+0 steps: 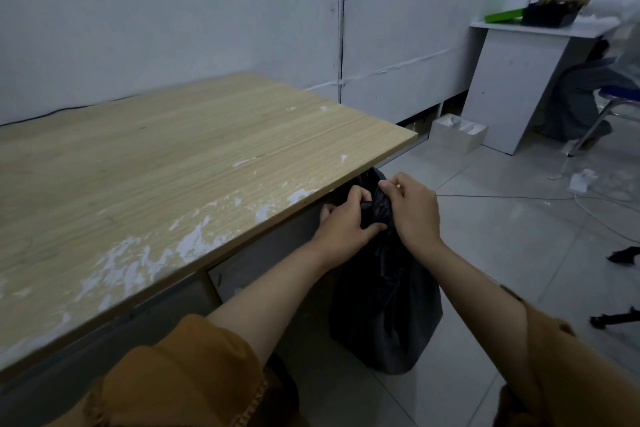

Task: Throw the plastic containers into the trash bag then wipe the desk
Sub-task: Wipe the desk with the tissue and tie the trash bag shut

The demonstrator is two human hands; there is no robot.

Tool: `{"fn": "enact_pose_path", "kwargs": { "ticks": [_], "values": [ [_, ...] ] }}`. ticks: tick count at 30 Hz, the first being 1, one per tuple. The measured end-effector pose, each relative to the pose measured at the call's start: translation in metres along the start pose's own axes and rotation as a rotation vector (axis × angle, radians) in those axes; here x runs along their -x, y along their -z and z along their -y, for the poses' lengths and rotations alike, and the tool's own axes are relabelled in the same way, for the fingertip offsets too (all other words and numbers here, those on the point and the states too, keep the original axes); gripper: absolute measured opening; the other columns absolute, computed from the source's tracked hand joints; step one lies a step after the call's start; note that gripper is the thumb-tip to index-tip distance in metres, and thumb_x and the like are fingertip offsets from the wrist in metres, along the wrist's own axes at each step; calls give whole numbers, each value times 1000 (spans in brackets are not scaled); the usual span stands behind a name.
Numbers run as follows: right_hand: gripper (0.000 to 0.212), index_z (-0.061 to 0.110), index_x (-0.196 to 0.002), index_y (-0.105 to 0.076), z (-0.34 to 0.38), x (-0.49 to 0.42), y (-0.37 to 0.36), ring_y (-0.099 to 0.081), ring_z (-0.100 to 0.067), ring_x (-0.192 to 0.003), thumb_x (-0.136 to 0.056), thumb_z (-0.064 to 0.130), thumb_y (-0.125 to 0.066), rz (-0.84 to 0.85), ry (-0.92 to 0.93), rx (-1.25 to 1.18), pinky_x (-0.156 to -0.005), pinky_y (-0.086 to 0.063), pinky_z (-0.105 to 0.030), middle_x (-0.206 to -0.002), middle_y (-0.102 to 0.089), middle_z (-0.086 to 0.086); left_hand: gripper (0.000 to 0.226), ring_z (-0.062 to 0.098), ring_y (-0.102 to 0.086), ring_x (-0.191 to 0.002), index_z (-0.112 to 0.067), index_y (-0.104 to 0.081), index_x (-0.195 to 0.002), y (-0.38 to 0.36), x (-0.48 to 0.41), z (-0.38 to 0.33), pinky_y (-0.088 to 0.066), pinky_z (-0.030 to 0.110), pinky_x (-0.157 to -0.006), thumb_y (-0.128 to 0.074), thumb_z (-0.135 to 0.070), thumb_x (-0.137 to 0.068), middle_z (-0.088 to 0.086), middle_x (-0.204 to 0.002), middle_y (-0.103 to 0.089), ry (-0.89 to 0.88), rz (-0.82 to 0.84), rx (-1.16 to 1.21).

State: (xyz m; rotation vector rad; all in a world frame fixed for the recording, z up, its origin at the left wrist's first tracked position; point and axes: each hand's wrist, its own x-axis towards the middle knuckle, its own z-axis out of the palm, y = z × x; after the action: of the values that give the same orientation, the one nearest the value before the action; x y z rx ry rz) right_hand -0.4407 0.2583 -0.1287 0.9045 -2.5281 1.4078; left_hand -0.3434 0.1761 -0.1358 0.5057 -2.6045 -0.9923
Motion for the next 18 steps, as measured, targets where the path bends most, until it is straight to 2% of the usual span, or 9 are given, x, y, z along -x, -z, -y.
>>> {"fn": "enact_pose_path", "kwargs": {
  "ticks": [4, 7, 10, 11, 13, 14, 16, 18],
  "values": [
    [22, 17, -76, -58, 1, -10, -3, -58, -21, -83, -92, 32, -56, 231, -136, 82, -68, -42, -29, -78, -59, -1, 30, 13, -48, -77, -28, -28, -96, 0, 0, 2, -25, 44, -102, -55, -25, -85, -10, -81, -56, -43, -51, -206],
    [17, 18, -79, -53, 0, -12, -3, -54, -16, -75, -87, 27, -65, 246, -100, 84, -68, -44, -31, -69, -51, 7, 26, 13, -45, -76, -28, -28, -96, -1, 0, 4, -26, 45, -103, -52, -22, -87, -10, -78, -50, -53, -80, -247],
    [17, 17, -75, -56, -2, -12, 2, -50, -9, -63, -86, 26, -66, 245, 50, 102, -58, -40, -21, -63, -51, 9, 22, 15, -48, -79, -27, -28, -95, 4, -1, 6, -29, 43, -99, -48, -22, -89, -6, -84, -54, -49, -85, -246],
    [19, 16, -73, -59, -4, -12, 4, -49, -6, -60, -88, 27, -64, 277, 93, 76, -54, -37, -14, -62, -52, 9, 21, 16, -49, -80, -27, -28, -95, 5, -1, 7, -29, 42, -97, -48, -22, -89, -5, -85, -55, -44, -88, -237],
    [26, 17, -70, -62, -5, -12, 10, -49, -1, -56, -92, 30, -58, 398, 164, 52, -51, -37, -7, -58, -53, 8, 21, 20, -54, -83, -27, -28, -95, 6, 2, 10, -30, 41, -93, -47, -21, -89, -4, -87, -56, -27, -108, -214],
    [24, 21, -71, -63, -5, -11, 13, -51, -1, -59, -92, 32, -58, 485, 186, 55, -52, -36, -5, -61, -55, 10, 22, 22, -56, -87, -28, -28, -96, 6, 3, 12, -29, 39, -92, -48, -21, -89, -4, -88, -56, -23, -119, -212],
    [5, 28, -86, -65, -5, -11, 18, -56, -1, -71, -84, 33, -66, 691, 204, 99, -58, -37, -7, -76, -57, 15, 24, 23, -56, -92, -28, -29, -98, 4, 5, 15, -28, 37, -89, -50, -19, -89, -4, -90, -55, -38, -133, -239],
    [26, 23, -104, -62, -6, -11, 20, -53, -6, -79, -79, 25, -70, 824, 250, 247, -63, -40, -13, -87, -49, 11, 24, 22, -55, -96, -26, -34, -102, 4, 6, 17, -27, 37, -91, -51, -16, -87, -1, -95, -57, -78, -125, -291]
  ]
}}
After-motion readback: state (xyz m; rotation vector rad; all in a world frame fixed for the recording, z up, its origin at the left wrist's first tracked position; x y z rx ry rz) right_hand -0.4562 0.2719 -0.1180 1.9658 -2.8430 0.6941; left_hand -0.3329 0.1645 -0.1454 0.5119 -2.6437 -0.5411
